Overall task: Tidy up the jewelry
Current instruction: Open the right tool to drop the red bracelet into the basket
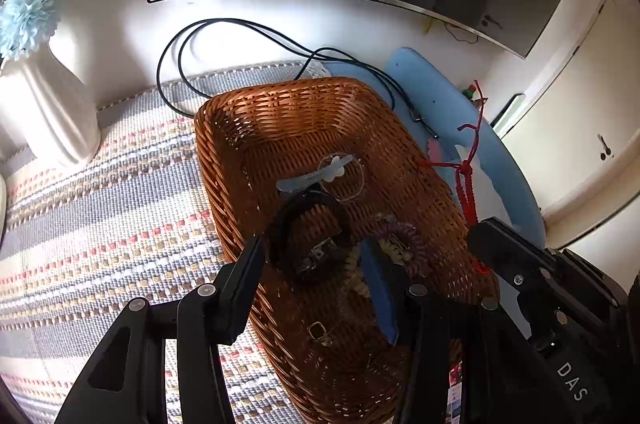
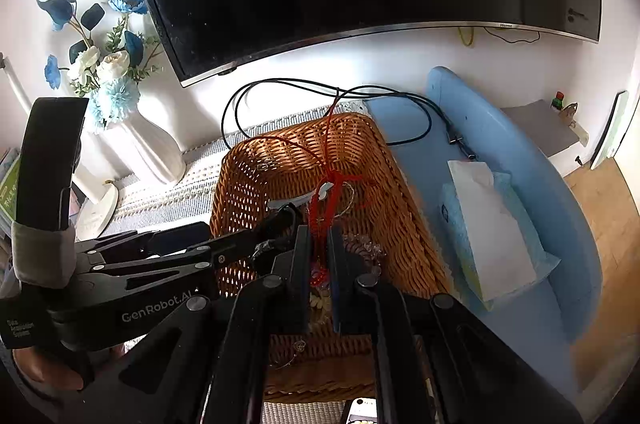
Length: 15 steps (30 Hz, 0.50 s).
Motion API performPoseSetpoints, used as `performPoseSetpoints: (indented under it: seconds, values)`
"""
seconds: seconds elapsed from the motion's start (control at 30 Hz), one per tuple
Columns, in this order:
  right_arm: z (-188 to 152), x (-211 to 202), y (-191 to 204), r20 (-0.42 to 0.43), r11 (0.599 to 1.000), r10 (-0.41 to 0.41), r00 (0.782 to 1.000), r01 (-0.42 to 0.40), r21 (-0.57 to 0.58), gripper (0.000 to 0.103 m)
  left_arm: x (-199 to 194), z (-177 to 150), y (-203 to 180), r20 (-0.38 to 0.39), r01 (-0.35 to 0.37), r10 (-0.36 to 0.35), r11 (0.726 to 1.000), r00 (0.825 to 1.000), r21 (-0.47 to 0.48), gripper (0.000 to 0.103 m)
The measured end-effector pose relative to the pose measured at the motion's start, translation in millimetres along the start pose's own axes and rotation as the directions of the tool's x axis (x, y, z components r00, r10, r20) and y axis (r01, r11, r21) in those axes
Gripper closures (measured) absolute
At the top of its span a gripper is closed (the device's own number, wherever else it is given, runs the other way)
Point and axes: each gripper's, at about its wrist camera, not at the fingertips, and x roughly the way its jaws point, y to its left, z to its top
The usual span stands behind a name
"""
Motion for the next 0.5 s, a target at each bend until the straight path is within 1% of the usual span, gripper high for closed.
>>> performPoseSetpoints:
  seconds: [0.13,0.17,0.2,0.23,0.27,0.33,0.4,0.47,0.5]
  values:
    - [0.0,0.4,0.6,-0.007,1.0,-0.004,1.0,0.004,0.003,0.091,-3.8,-0.5,-0.3,-0.008,-0.004,0.004,1.0,1.0,0.004,0.051]
    - [0.0,0.7,0.2,-0.009,1.0,-0.004,1.0,0.004,0.004,0.088,-3.2,-0.3,0.3,-0.012,-0.007,0.008,1.0,1.0,0.005,0.051]
    - [0.1,1.2,-0.2,-0.01,1.0,-0.007,1.0,0.007,0.007,0.08,-3.3,-0.8,0.7,-0.016,-0.013,0.013,1.0,1.0,0.007,0.051]
    - [0.1,1.5,-0.9,-0.011,1.0,-0.012,1.0,0.012,0.008,0.075,-3.3,-0.9,1.6,-0.017,-0.018,0.018,1.0,1.0,0.007,0.049]
    - [0.1,1.2,-1.8,-0.009,1.0,-0.015,1.0,0.015,0.011,0.066,-2.9,-1.3,2.1,-0.019,-0.025,0.025,1.0,1.0,0.006,0.045]
    - [0.3,-0.4,-3.6,-0.002,1.0,-0.015,1.0,0.015,0.02,0.057,-2.1,-1.9,4.4,-0.022,-0.044,0.044,0.999,0.999,-0.001,0.042]
    - [0.1,-2.6,-5.0,0.007,1.0,-0.019,1.0,0.019,0.025,0.043,-1.8,-2.5,6.6,-0.026,-0.052,0.052,0.999,0.998,-0.006,0.042]
    - [0.4,-5.6,-5.2,0.021,0.999,-0.025,0.999,0.025,0.025,0.036,-1.2,-2.4,8.7,-0.027,-0.062,0.062,0.998,0.998,-0.008,0.038]
    - [0.4,-7.4,-5.6,0.028,0.999,-0.024,0.999,0.023,0.025,0.036,-1.0,-2.3,9.9,-0.029,-0.065,0.064,0.998,0.998,-0.012,0.037]
